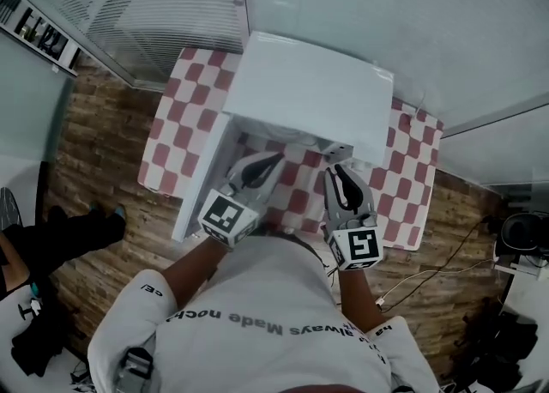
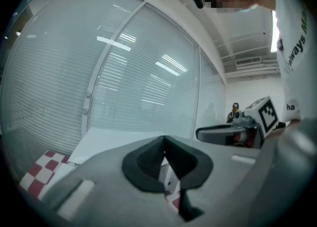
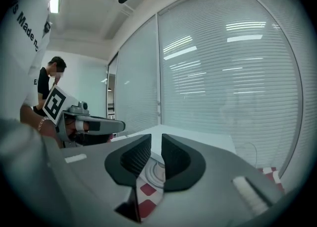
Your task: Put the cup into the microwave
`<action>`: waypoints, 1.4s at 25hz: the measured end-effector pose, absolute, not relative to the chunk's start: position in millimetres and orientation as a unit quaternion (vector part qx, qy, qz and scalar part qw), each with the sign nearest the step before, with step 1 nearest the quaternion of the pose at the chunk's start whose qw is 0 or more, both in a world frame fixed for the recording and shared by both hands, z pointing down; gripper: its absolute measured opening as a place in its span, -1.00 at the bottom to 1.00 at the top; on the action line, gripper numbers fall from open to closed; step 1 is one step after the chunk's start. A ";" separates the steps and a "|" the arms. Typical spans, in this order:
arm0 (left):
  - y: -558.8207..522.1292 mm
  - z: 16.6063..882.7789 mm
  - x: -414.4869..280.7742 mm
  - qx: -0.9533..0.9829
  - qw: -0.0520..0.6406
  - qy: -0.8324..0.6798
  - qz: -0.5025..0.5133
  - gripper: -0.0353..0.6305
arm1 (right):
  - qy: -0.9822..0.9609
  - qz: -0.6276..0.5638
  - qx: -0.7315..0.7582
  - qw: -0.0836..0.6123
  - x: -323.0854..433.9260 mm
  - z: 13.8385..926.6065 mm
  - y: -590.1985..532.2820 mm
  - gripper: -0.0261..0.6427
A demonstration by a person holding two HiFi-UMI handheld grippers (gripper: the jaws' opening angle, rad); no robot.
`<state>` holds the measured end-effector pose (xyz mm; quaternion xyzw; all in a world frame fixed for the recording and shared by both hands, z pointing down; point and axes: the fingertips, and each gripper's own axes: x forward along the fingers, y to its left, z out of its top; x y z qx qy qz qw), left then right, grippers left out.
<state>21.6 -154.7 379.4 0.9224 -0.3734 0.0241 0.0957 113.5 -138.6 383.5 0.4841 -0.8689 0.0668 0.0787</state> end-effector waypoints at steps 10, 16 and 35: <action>-128.7 316.2 23.1 0.928 0.073 -0.366 0.001 -0.88 | -0.881 0.022 0.469 0.065 111.1 309.4 -112.9 -0.73; -121.8 297.7 19.8 0.928 0.063 -0.368 0.001 -0.88 | -0.886 0.013 0.459 0.060 108.8 284.6 -103.5 -0.73; -109.7 283.6 24.9 0.934 0.059 -0.353 -0.004 -0.88 | -0.888 0.006 0.457 0.057 108.8 268.6 -92.7 -0.75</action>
